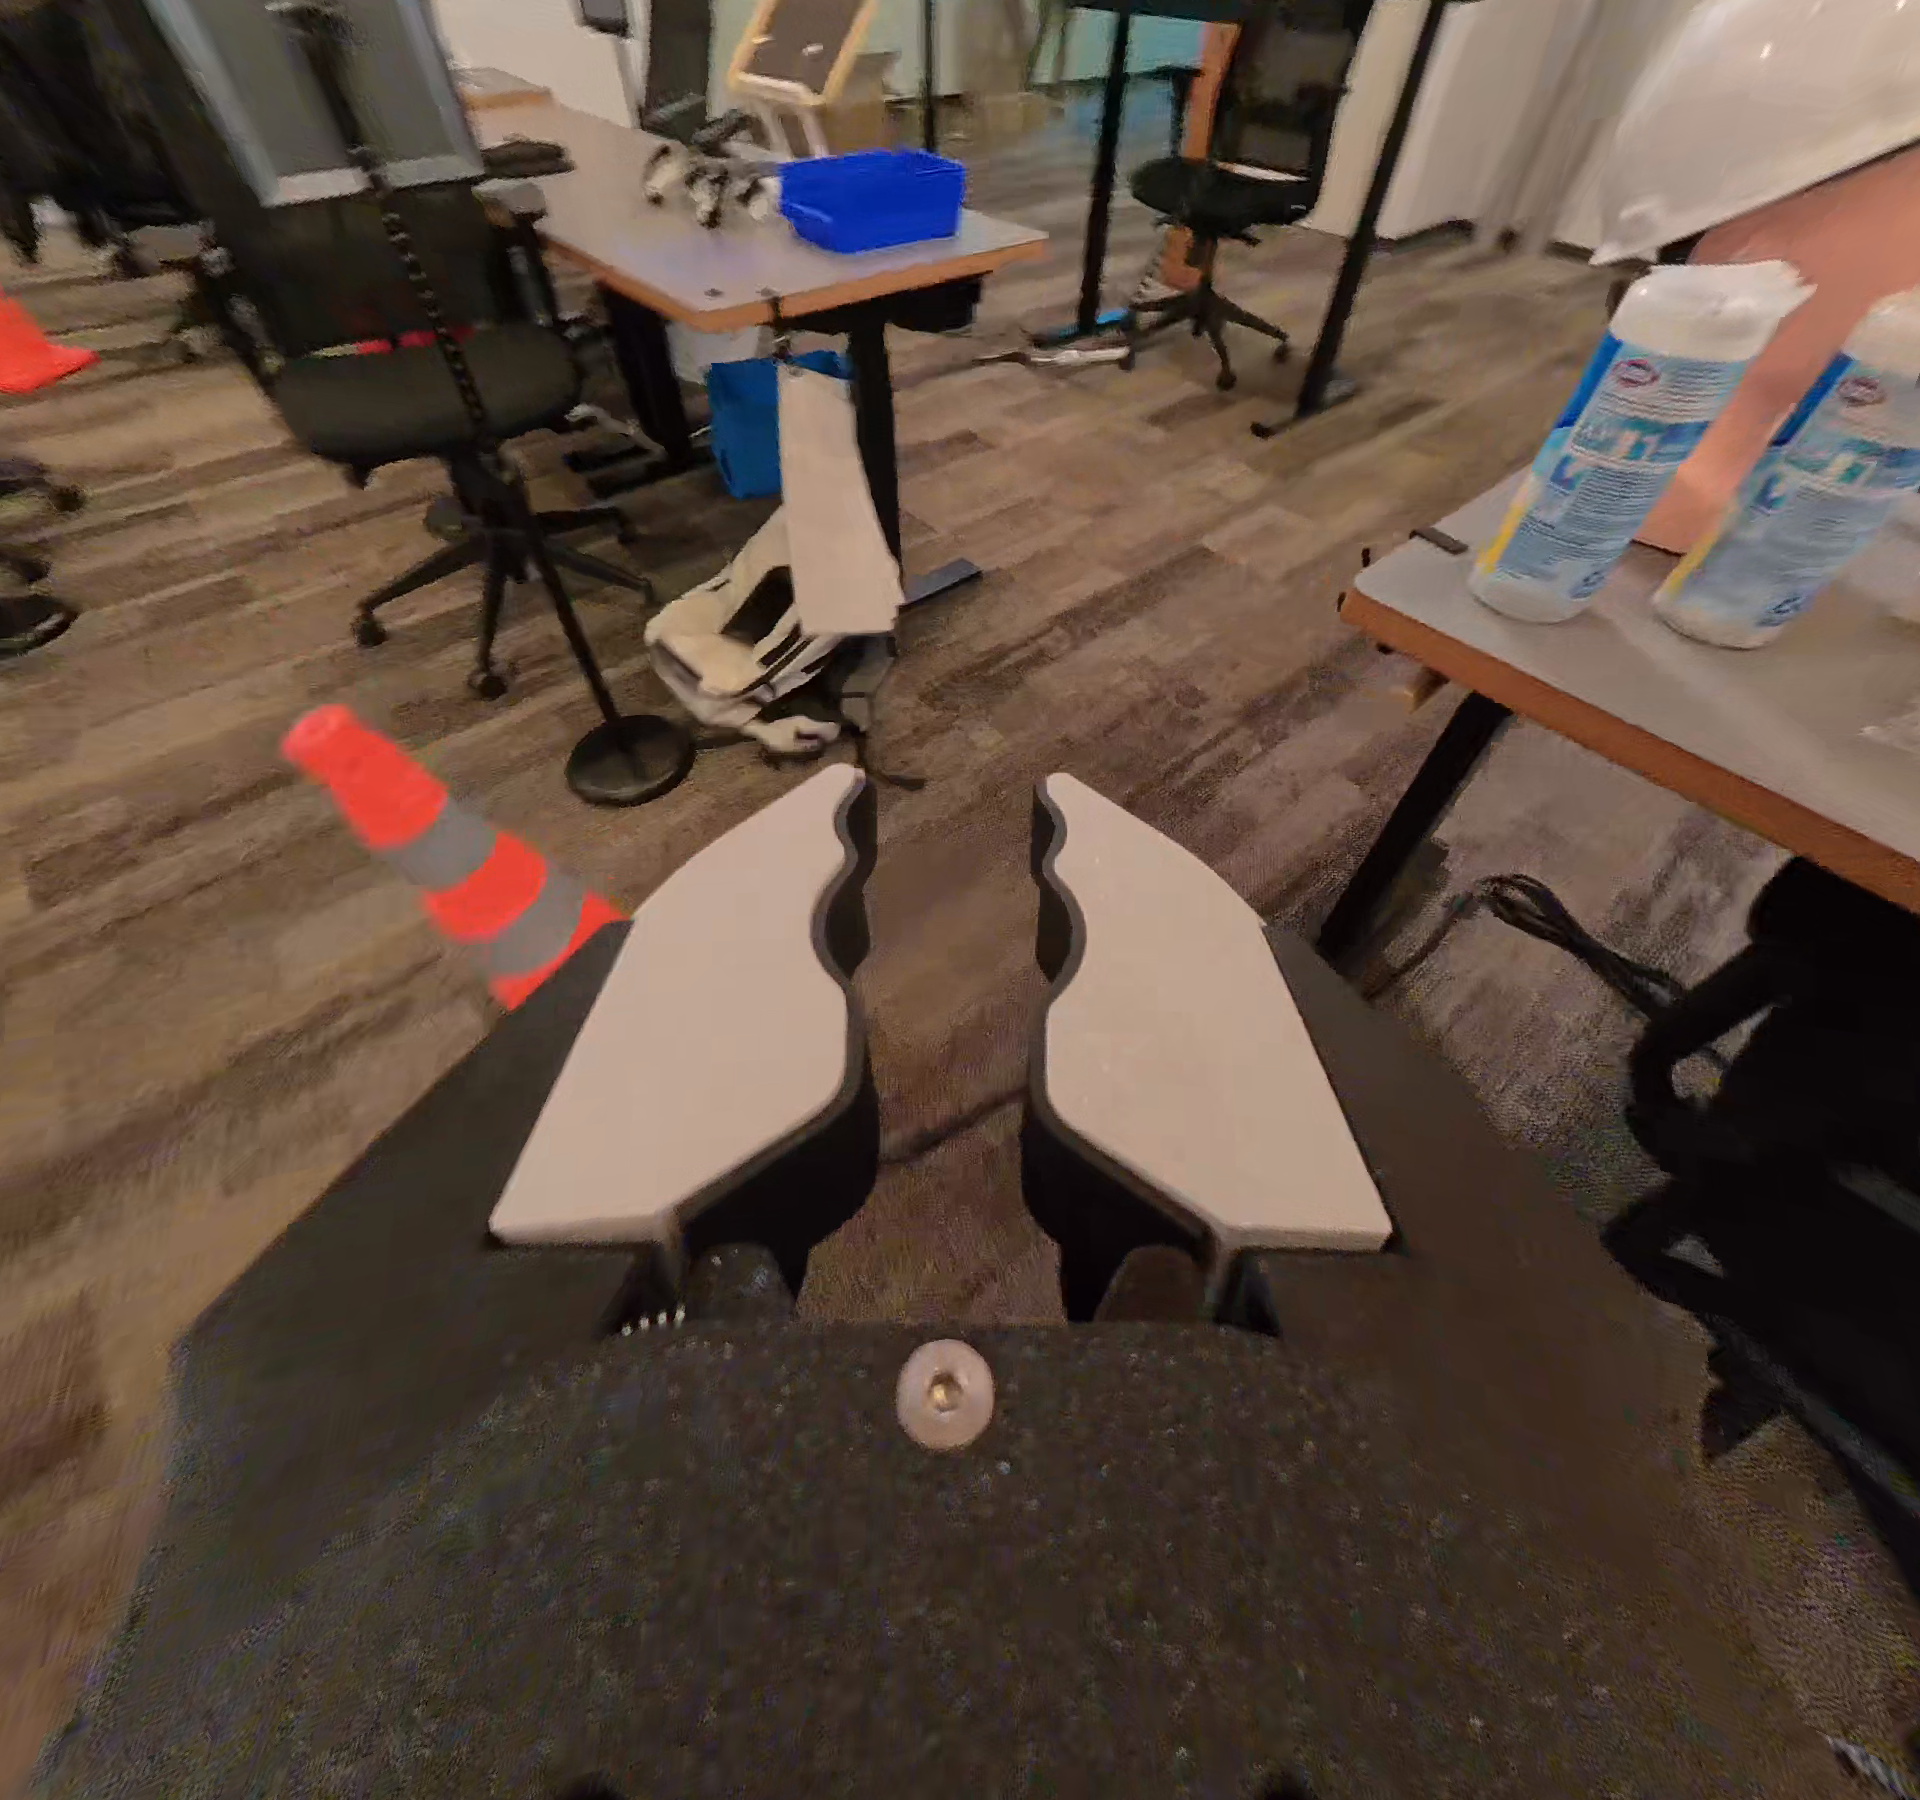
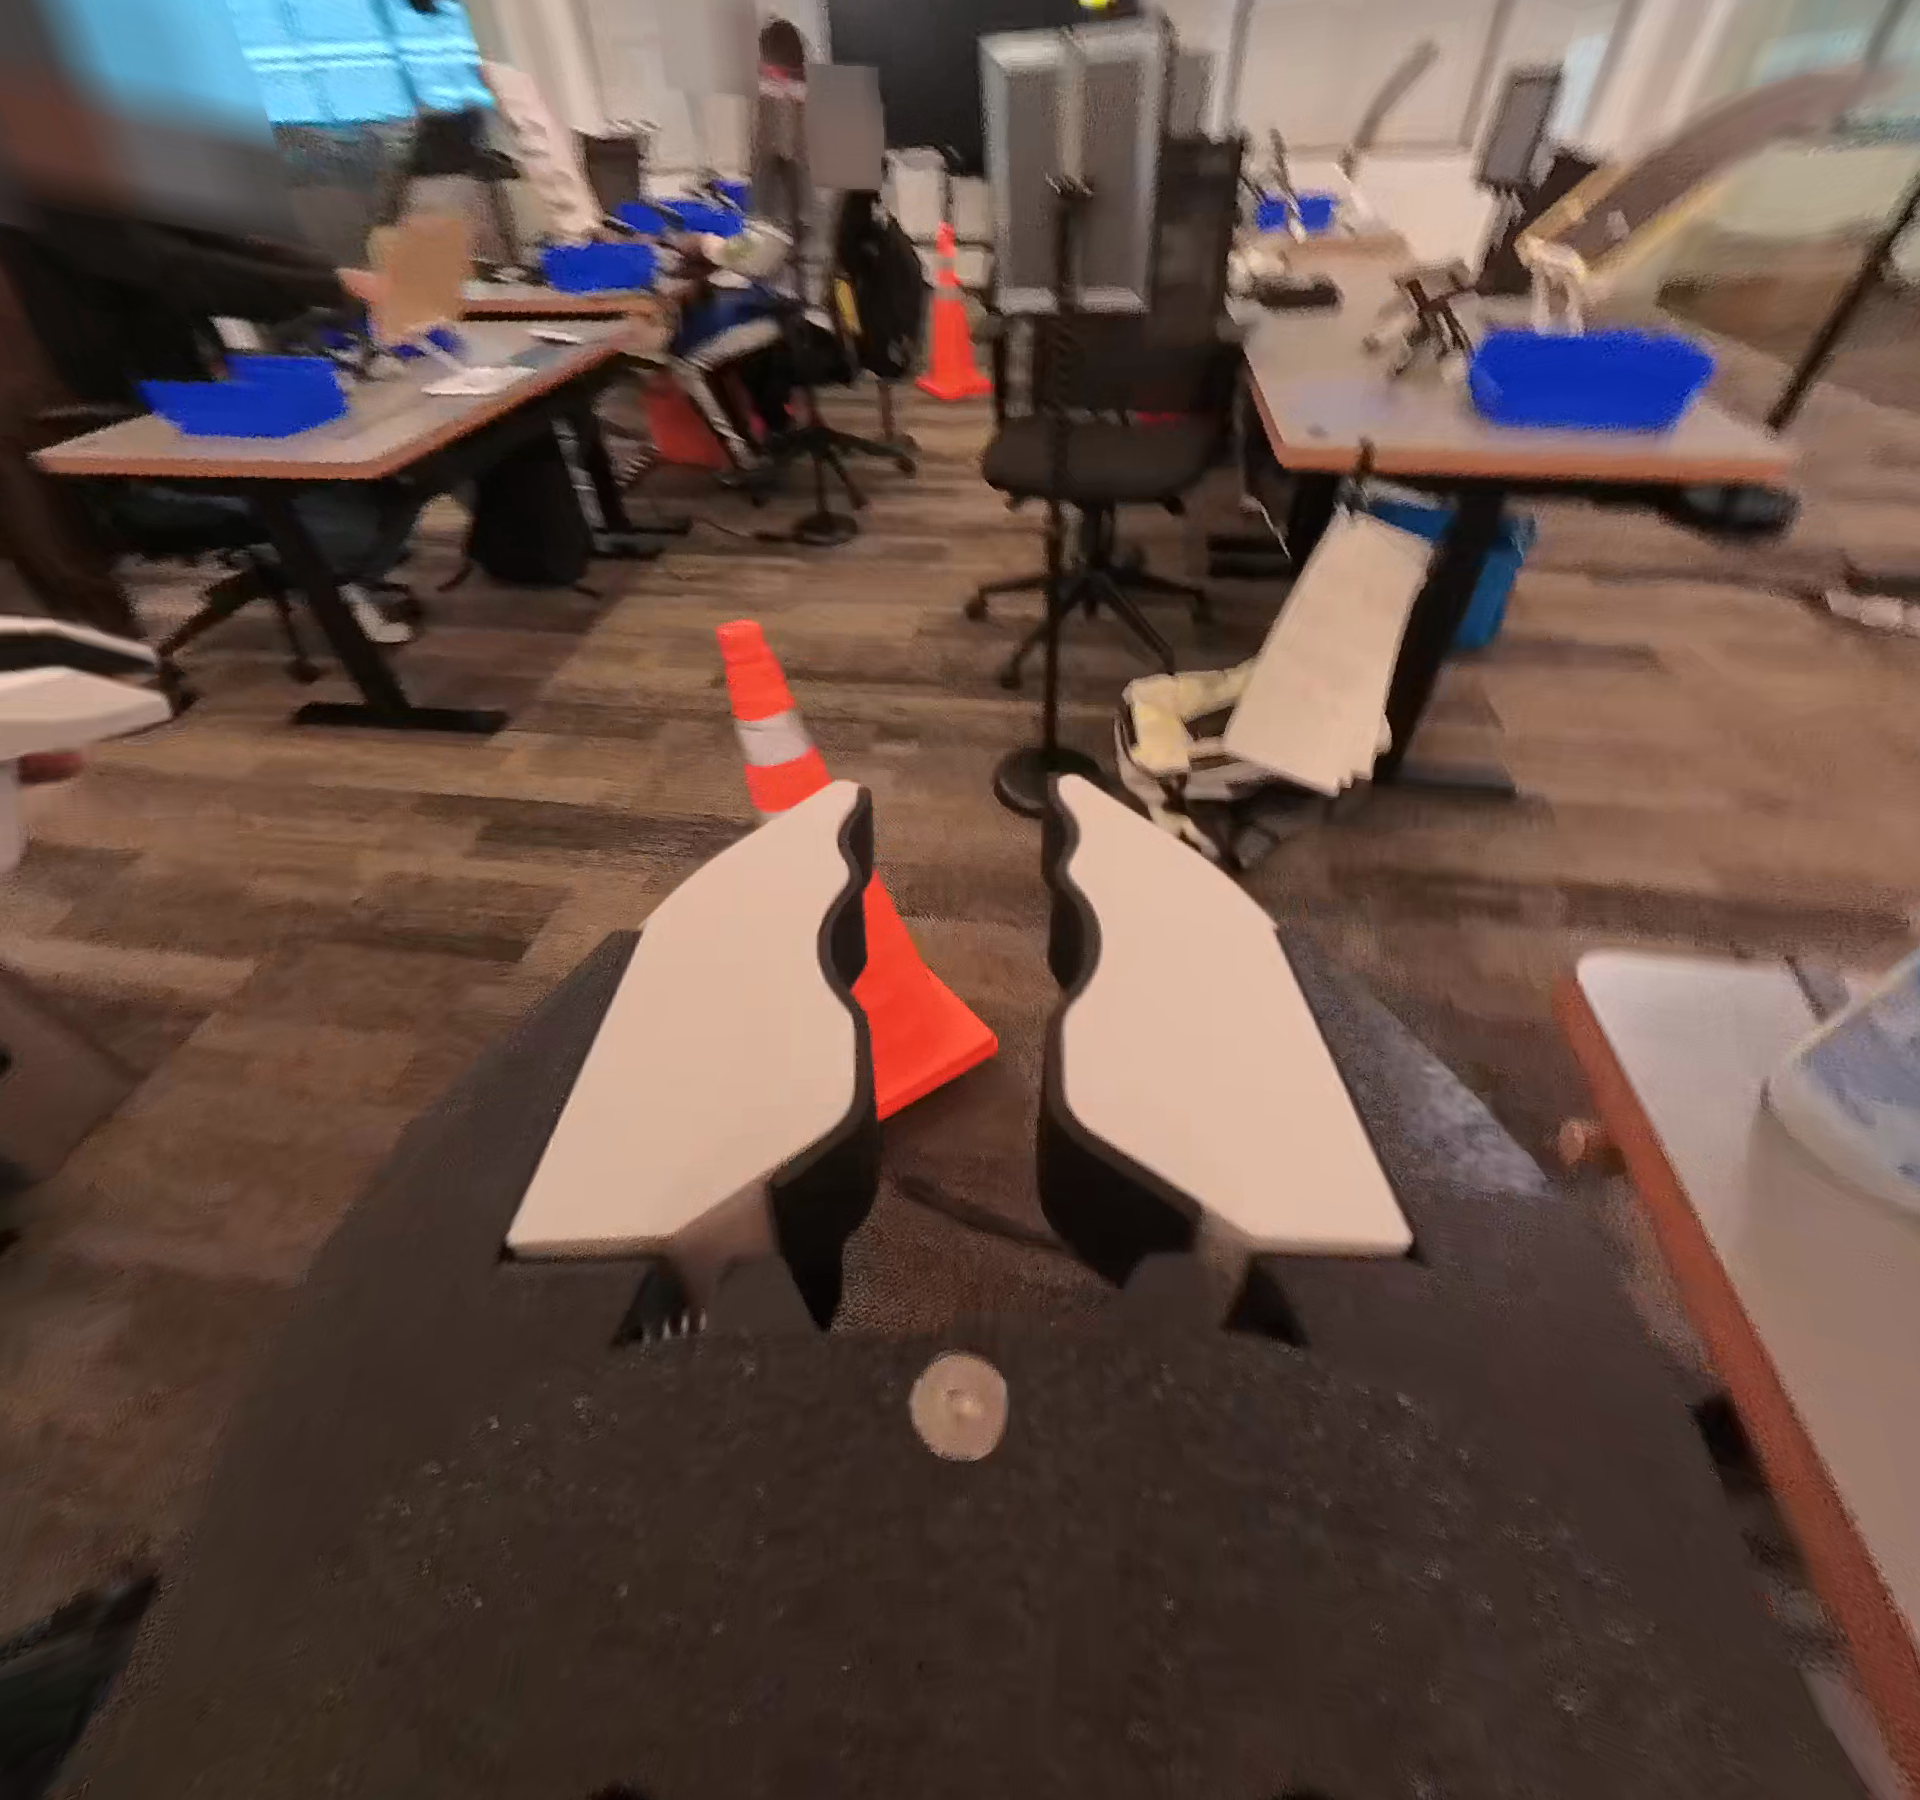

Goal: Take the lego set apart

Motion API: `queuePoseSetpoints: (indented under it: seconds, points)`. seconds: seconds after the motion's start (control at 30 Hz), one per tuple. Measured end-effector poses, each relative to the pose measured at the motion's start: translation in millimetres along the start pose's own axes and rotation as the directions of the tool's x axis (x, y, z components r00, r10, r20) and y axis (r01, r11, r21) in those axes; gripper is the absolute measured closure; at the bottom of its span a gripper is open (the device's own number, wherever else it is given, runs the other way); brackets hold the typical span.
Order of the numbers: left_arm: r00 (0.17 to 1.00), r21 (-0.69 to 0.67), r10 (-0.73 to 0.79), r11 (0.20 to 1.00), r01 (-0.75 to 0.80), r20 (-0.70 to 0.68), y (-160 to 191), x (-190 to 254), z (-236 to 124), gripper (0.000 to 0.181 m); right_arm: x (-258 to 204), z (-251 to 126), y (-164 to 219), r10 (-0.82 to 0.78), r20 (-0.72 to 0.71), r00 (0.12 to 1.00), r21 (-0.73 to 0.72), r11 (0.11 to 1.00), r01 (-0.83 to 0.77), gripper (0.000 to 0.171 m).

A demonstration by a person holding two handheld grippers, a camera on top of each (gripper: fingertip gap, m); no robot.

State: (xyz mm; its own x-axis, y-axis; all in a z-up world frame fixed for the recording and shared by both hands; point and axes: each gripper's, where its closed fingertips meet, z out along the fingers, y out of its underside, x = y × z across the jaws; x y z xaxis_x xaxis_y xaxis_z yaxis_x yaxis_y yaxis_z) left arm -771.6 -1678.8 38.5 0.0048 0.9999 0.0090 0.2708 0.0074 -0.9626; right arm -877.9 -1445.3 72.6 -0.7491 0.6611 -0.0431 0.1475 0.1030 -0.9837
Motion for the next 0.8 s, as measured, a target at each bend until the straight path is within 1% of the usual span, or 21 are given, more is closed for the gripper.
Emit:
queuePoseSetpoints:
  seconds: [0.07, 0.13, 0.2, 0.3, 0.33, 0.4, 0.5, 0.57, 0.6, 0.63, 0.67, 0.7, 0.77, 0.8]
  points:
    - [0.995, 0.02, 0.067, 0.998, -0.065, -0.076, -29, -18, 87, 0.154, 37, 45, 19, 0.077, -0.093, 0.993, -0.05, 0.995, -0.082, 0.14]
    - [0.978, 0.041, 0.116, 0.993, -0.11, -0.176, -68, -27, 177, 0.153, 80, 86, 29, 0.125, -0.207, 0.97, -0.099, 0.984, -0.148, 0.14]
    - [0.94, 0.07, 0.154, 0.988, -0.14, -0.304, -117, -21, 266, 0.152, 125, 122, 19, 0.168, -0.296, 0.94, -0.1, 0.974, -0.205, 0.139]
    - [0.851, 0.101, 0.187, 0.982, -0.158, -0.491, -194, 7, 384, 0.144, 205, 169, -11, 0.183, -0.42, 0.889, -0.081, 0.968, -0.237, 0.137]
    - [0.818, 0.103, 0.2, 0.98, -0.171, -0.54, -212, 18, 422, 0.143, 233, 186, -19, 0.189, -0.45, 0.873, -0.068, 0.967, -0.244, 0.137]
    - [0.762, 0.116, 0.234, 0.972, -0.206, -0.604, -234, 38, 500, 0.141, 290, 222, -24, 0.208, -0.498, 0.842, -0.038, 0.965, -0.261, 0.136]
    - [0.713, 0.153, 0.297, 0.953, -0.261, -0.635, -242, 71, 615, 0.141, 377, 283, -19, 0.242, -0.544, 0.804, 0.03, 0.963, -0.27, 0.134]
    - [0.717, 0.154, 0.31, 0.949, -0.276, -0.625, -242, 92, 688, 0.144, 434, 327, -23, 0.26, -0.547, 0.796, 0.079, 0.962, -0.26, 0.134]
    - [0.73, 0.162, 0.331, 0.942, -0.295, -0.598, -250, 99, 726, 0.148, 463, 345, -33, 0.254, -0.556, 0.792, 0.095, 0.965, -0.243, 0.134]
    - [0.732, 0.173, 0.342, 0.938, -0.3, -0.589, -264, 108, 761, 0.151, 495, 360, -48, 0.252, -0.572, 0.78, 0.12, 0.967, -0.225, 0.134]
    - [0.704, 0.171, 0.345, 0.936, -0.307, -0.621, -284, 123, 794, 0.151, 526, 373, -65, 0.269, -0.576, 0.772, 0.152, 0.963, -0.221, 0.134]
    - [0.659, 0.175, 0.372, 0.921, -0.347, -0.653, -305, 137, 825, 0.148, 556, 384, -83, 0.291, -0.572, 0.767, 0.181, 0.957, -0.228, 0.134]
    - [0.605, 0.245, 0.466, 0.877, -0.415, -0.645, -362, 163, 890, 0.145, 616, 394, -117, 0.297, -0.601, 0.742, 0.208, 0.954, -0.214, 0.132]
    - [0.588, 0.263, 0.472, 0.874, -0.408, -0.657, -389, 179, 921, 0.145, 646, 393, -130, 0.291, -0.635, 0.715, 0.212, 0.957, -0.2, 0.132]
